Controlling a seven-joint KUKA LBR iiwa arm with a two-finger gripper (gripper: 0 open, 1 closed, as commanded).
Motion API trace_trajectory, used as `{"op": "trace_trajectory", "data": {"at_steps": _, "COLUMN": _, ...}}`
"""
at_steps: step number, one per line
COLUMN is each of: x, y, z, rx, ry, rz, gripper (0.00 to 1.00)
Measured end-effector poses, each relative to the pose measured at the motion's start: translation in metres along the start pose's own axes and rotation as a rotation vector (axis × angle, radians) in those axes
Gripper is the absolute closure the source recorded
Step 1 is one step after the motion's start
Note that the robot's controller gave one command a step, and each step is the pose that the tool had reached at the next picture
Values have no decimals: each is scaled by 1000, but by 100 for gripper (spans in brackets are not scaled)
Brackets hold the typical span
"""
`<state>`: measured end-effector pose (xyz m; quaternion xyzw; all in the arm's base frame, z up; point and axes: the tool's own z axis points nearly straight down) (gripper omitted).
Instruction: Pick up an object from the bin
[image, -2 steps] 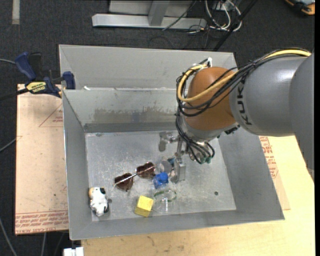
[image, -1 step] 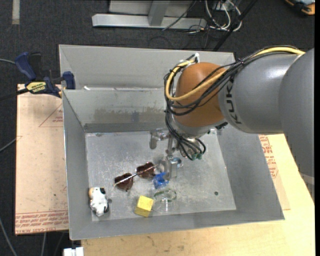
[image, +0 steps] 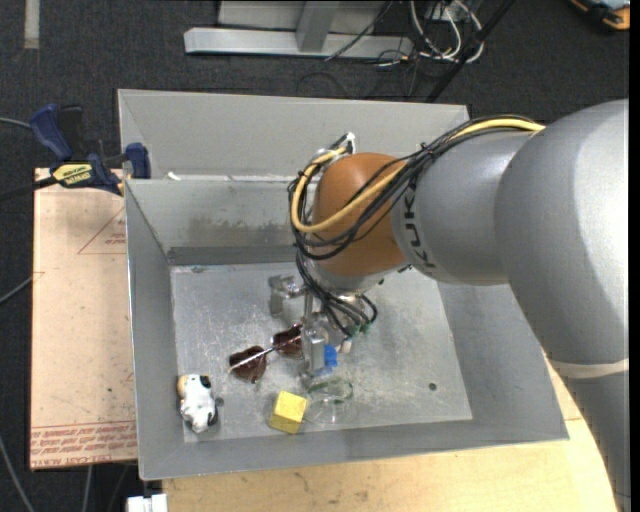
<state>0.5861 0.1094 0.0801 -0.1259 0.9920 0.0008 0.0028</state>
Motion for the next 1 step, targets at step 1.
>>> {"op": "trace_trajectory", "data": {"at_steps": 1, "x": -6, "y": 5, "z": 23, "rx": -3, "ry": -6, "rz": 27, "gripper": 100}}
